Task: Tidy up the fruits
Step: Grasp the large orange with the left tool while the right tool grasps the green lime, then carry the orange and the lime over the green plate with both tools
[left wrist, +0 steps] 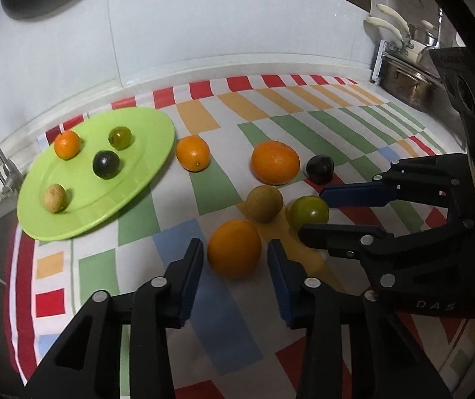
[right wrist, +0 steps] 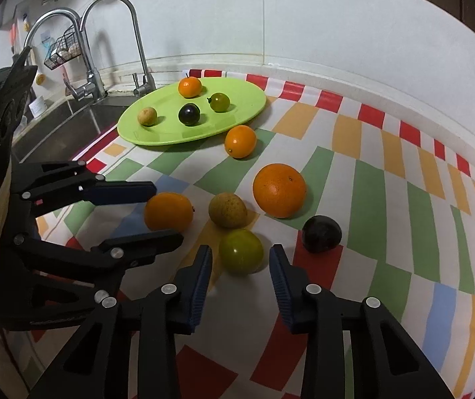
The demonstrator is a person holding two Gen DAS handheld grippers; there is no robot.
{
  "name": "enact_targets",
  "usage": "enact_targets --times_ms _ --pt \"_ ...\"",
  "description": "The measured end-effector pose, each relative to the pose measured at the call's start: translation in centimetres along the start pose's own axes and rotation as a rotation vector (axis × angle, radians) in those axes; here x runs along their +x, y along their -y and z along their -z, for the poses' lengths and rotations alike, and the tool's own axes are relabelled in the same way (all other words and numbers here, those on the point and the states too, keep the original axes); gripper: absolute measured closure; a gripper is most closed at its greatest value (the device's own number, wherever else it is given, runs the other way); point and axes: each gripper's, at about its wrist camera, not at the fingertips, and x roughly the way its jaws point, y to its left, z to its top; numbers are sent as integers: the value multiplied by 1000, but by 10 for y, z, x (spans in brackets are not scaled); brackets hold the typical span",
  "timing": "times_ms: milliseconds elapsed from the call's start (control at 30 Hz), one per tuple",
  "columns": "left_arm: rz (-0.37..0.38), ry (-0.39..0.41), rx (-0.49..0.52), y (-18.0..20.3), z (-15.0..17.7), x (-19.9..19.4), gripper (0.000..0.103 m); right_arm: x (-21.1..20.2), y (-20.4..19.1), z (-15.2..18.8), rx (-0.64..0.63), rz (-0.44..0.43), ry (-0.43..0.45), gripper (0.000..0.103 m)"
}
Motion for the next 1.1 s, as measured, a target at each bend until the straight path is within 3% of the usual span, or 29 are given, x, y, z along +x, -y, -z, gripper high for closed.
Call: enact_targets --times_ms 133,700,1100 --pt "0 -3 -12 1 0 1 70 3 2 0 13 -10 -6 71" --pt "-54 32 -57 -1 -1 -24 70 -6 2 -1 33 -22 17 73" --pt "-128 127 -98 -11 -15 -69 70 -47 -12 -26 -5 -13 143 73"
